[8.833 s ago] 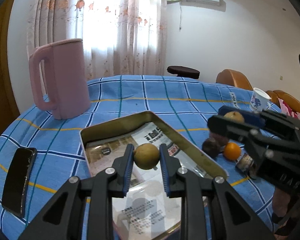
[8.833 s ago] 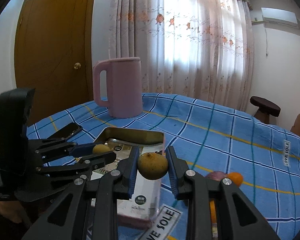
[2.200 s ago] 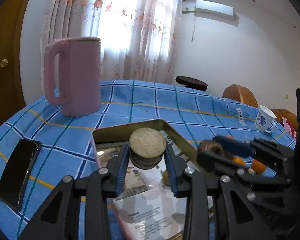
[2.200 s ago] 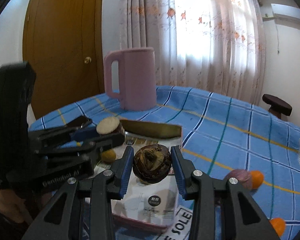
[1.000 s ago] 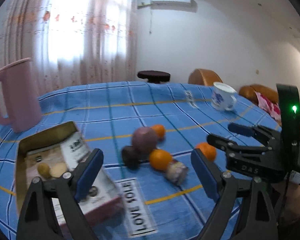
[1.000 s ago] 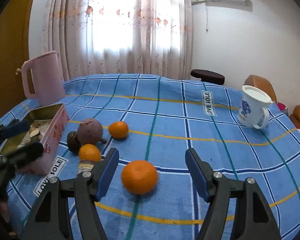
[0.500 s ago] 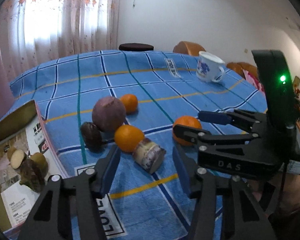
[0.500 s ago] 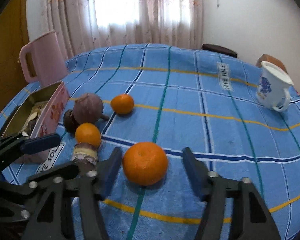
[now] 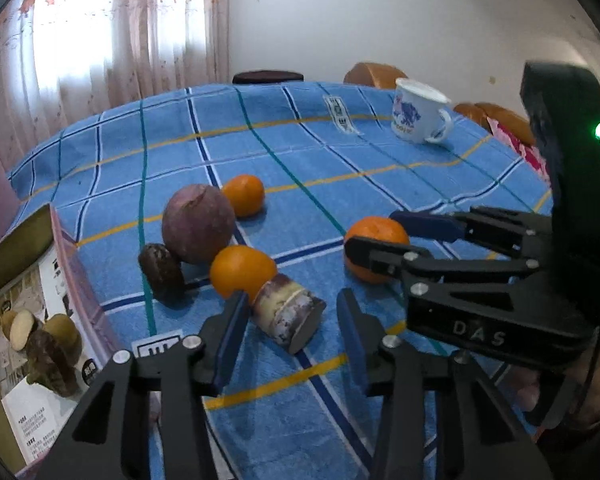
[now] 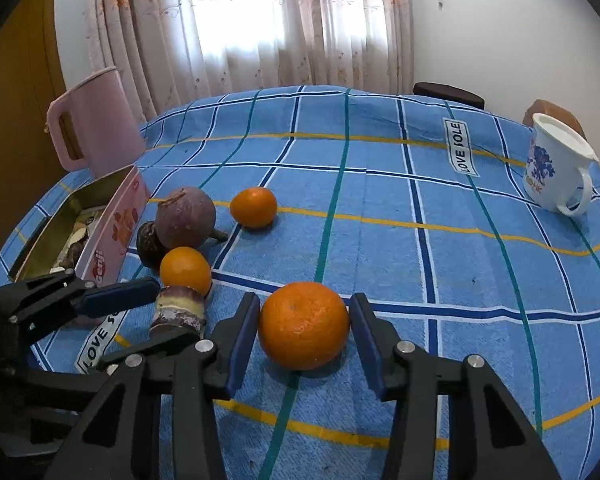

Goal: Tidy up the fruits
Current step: 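Grasp the mandarin with the right gripper while the left grasps the wrapped cylinder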

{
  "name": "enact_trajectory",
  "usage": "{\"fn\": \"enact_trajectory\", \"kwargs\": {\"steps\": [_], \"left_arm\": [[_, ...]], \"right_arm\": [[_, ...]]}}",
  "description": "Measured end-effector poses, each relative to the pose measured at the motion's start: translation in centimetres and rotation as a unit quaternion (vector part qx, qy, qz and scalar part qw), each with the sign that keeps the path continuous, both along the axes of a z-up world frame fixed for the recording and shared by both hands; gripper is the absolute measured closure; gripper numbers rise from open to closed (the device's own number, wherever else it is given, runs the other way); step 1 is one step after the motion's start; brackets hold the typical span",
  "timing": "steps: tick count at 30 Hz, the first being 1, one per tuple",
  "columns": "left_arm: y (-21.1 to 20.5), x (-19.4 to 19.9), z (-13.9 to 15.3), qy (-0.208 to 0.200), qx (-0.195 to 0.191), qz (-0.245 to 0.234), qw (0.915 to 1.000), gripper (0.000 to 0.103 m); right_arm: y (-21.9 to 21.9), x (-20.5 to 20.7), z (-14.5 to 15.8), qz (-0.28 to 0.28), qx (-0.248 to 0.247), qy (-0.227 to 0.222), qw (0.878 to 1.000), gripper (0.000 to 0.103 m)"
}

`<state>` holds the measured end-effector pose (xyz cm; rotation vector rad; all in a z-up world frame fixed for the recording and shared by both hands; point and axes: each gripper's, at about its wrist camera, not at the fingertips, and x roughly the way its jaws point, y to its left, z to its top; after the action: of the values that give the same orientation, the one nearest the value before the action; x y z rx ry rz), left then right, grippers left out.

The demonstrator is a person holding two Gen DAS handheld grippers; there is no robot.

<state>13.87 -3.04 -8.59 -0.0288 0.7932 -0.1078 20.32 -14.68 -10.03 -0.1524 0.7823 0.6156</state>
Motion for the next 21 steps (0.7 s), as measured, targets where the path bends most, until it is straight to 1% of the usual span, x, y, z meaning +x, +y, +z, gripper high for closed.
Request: {"fn": "enact_trajectory", "kwargs": {"steps": [3,7,9,14,18,21], "left_arm": [[0.5,0.2,-0.2,0.009,-0.009,0.001,0.9999,0.059],[0.9,0.1,-0.2,0.008,-0.023,-0.001,0.9997,0.060],[1.0,-0.1,-0.1,0.004,-0.029,-0.002,0.9996,0.060],[1.7,-1.2,0.9,-0.037,-0.040,0.009,0.9985,0.060],[1.9,-2.3,1.7,-0.075,-0.030,0.026,0.9964,0.060],[1.9,-2.5,2.0,-0.088,-0.024,0.033,0.9953,0.060]], "right_arm": [[0.2,-0.1,0.0,0.001,-0.004,-0.003,1.000,0.055],[0.2,-0.1,0.0,0.002,-0.006,-0.003,1.000,0.055],[0.1,-0.2,0.2,0.003,0.001,-0.007,1.000,0.056],[-0.6,-0.8,0.9,0.000,0.020,-0.027,0.999,0.056],[-0.8,-1.3,1.3,0.000,0.028,-0.043,0.999,0.056],[-0.9,-1.7,1.6,0.006,0.036,-0.055,0.998,0.056]]}}
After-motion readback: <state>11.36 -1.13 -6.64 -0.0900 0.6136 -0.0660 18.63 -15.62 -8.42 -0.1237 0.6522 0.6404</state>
